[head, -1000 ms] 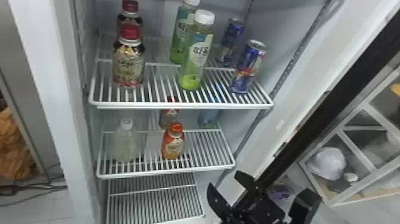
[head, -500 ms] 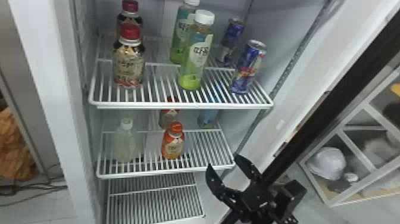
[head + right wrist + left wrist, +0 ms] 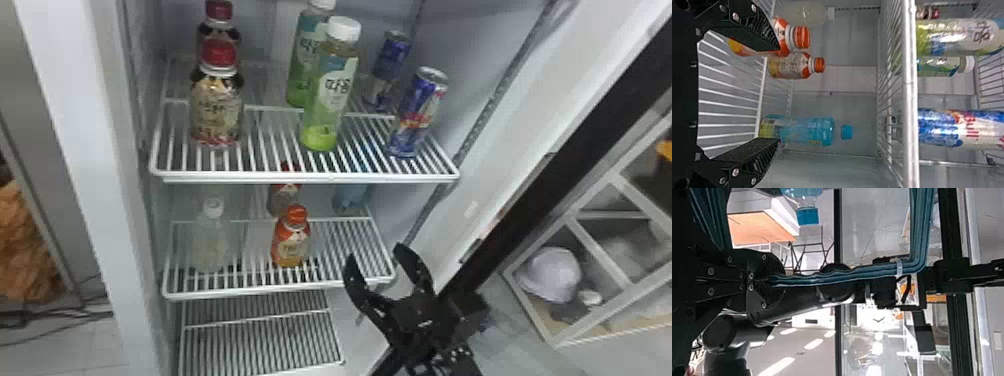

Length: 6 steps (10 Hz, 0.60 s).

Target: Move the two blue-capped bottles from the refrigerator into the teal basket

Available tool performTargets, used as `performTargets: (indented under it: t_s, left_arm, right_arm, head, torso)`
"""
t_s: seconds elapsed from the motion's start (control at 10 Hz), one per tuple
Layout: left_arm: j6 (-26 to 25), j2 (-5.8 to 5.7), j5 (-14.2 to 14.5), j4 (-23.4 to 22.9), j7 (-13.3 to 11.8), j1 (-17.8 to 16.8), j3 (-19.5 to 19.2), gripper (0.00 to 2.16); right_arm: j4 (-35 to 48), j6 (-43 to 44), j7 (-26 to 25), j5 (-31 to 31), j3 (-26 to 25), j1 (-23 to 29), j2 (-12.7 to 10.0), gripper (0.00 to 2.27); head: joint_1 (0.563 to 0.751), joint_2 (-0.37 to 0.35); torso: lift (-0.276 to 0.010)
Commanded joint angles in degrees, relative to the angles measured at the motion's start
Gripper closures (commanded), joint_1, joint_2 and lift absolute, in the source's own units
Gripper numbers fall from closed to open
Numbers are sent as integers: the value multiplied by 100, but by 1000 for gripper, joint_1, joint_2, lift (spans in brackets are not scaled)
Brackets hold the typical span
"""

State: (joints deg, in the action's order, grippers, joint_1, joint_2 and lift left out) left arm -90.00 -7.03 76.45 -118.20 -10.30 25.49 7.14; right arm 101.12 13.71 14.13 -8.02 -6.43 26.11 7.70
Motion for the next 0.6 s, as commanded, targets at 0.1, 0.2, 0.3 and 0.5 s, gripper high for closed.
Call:
performTargets:
  t_s: [0.1,0.2,0.3,0.5]
  left_arm:
    - [-3,-18,19,15,2,-4,25,1193]
    - [-3,-36,19,15,2,-18,42,1193]
    - [-3,-36,28,15,2,-18,60,1193]
    - [-3,-44,37,29,2,-32,69,1193]
  right_arm:
    - [-894,415,-217,11,265,-572,56,203]
    - [-1274,640,-340,-33,388,-811,100,202]
    - [-1555,823,-455,-68,485,-994,109,202]
    - [-1921,992,-622,-68,546,-1205,109,202]
  head:
    - [695,-350]
    - [695,-350]
    - [695,-350]
    - [695,-350]
  torso:
    - [-136]
    - [-136]
    - [-136]
    - [-136]
